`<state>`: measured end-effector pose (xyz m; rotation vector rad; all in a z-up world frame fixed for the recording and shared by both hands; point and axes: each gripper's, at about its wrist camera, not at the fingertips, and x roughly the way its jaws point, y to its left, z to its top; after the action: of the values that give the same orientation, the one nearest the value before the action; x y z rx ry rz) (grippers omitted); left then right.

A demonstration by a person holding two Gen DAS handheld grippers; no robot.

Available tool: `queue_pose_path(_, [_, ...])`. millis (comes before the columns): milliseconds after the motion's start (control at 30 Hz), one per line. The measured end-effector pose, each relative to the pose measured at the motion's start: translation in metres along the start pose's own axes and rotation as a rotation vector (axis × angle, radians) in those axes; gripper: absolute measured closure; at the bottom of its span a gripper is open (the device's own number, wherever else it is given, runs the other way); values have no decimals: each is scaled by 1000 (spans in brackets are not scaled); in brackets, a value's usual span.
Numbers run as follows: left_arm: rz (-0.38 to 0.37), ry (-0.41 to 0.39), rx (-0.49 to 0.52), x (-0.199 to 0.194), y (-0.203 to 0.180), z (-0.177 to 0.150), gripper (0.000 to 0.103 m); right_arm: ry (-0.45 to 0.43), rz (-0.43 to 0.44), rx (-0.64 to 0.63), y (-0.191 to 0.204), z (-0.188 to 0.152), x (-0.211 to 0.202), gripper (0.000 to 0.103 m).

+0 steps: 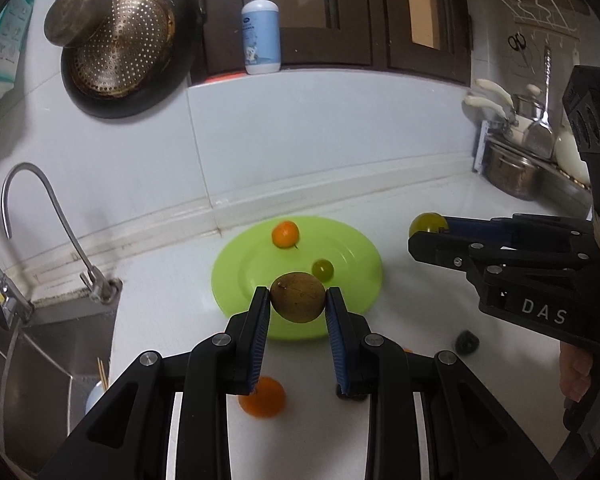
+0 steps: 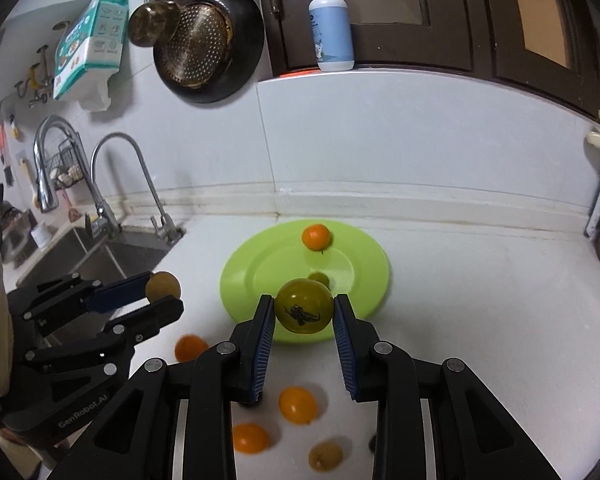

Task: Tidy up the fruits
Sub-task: 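Carry both fruits over the green plate and open both tools to drop them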

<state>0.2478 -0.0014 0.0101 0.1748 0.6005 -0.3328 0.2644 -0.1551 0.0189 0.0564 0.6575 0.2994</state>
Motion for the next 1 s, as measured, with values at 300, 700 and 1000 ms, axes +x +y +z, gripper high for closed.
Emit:
queue_pose_path(300, [5,-1,14,21,13,24,74,6,9,1,-1,32,28,72])
queue_pose_path(700, [-41,109,-13,90,38,49,74,83,5,19,-16,63,87,72])
queue_pose_path(1000, [-78,231,-49,153,50,49,74,212,30,95,-40,62,147,72])
